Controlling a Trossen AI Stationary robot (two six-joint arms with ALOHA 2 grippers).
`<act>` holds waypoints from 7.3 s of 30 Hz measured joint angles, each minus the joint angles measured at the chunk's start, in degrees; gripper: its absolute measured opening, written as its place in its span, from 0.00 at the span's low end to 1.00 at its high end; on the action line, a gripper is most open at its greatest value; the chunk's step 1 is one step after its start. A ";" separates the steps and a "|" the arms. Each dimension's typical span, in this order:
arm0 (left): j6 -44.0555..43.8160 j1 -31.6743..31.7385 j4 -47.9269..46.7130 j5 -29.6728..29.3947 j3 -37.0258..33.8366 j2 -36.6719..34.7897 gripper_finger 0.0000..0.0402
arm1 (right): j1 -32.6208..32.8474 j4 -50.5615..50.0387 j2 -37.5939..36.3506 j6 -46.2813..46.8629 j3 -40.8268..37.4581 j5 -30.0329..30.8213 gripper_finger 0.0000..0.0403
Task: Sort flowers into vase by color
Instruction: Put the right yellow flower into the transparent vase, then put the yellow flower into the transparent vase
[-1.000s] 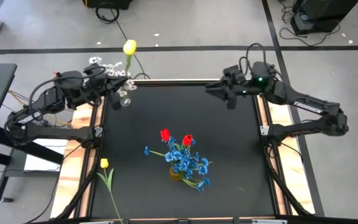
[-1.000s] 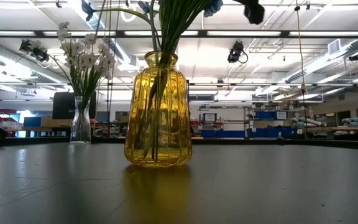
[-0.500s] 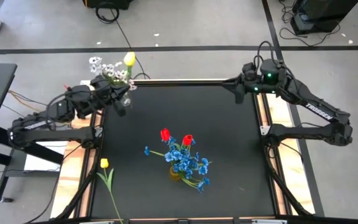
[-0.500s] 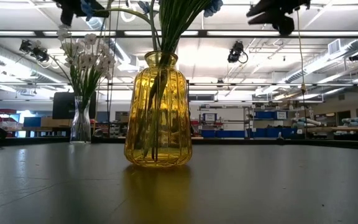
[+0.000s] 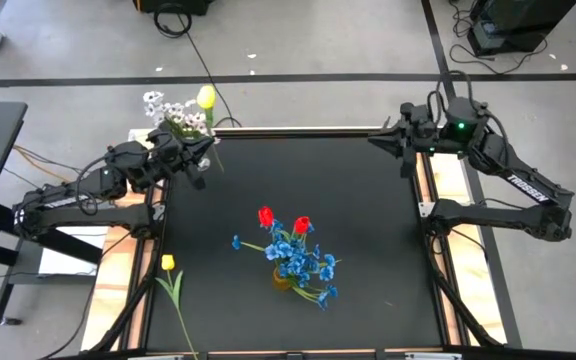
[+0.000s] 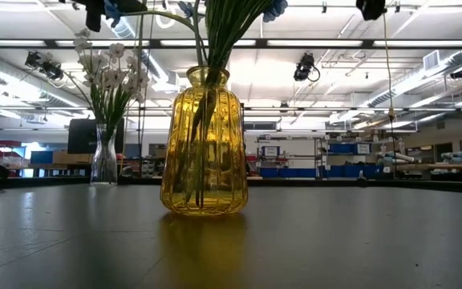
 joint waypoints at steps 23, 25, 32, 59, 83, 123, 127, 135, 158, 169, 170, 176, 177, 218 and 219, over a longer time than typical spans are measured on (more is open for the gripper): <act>13.67 0.02 6.31 -14.07 1.00 -15.41 0.00 | 0.00 4.38 0.31 0.37 0.00 0.04 0.12; 16.35 0.04 9.52 -17.47 1.06 -15.31 0.00 | 0.00 4.38 0.31 0.39 0.00 0.05 0.12; 22.34 0.04 5.03 -22.13 0.98 -14.55 0.00 | 0.00 4.38 0.31 0.39 0.00 0.09 0.12; 23.07 0.04 2.06 3.25 -16.40 -29.66 0.00 | 0.02 5.19 0.31 0.39 0.00 0.22 0.12; 29.63 0.11 3.86 -10.49 -16.43 -34.41 0.00 | 0.02 5.19 0.31 0.40 0.00 0.13 0.12; 16.43 16.20 18.23 -19.80 -18.80 -7.28 0.00 | 0.02 5.21 0.33 0.39 0.02 0.06 0.12; 15.28 16.55 23.26 -18.23 -22.34 -7.79 0.00 | 0.02 5.19 0.33 0.39 0.00 0.06 0.12; 13.28 16.50 28.95 -17.90 -27.15 -7.80 0.00 | 0.02 5.21 0.33 0.39 0.00 0.06 0.12; 3.79 16.39 18.98 -19.79 -23.54 -7.89 0.57 | 0.02 5.19 0.33 0.39 0.00 0.06 0.12; -16.64 16.39 14.46 -23.94 -22.18 -8.64 0.55 | 0.02 5.20 0.33 0.39 0.00 0.06 0.12; -16.68 16.39 14.53 -22.96 -22.19 -8.68 0.54 | 0.02 5.20 0.33 0.39 0.00 0.06 0.12; -14.22 14.63 14.43 -17.09 -22.16 -9.82 0.53 | 0.01 5.19 0.33 0.39 0.00 0.06 0.12; -13.12 14.01 14.43 -16.45 -22.16 -10.11 0.53 | 0.00 5.21 0.33 0.39 0.01 0.06 0.12; -14.05 8.96 -46.84 14.52 19.51 0.60 0.44 | 0.00 5.23 0.32 0.39 0.02 0.11 0.12; -14.71 8.96 -49.97 15.27 21.64 1.32 0.44 | 0.01 5.37 0.32 0.39 0.00 0.11 0.12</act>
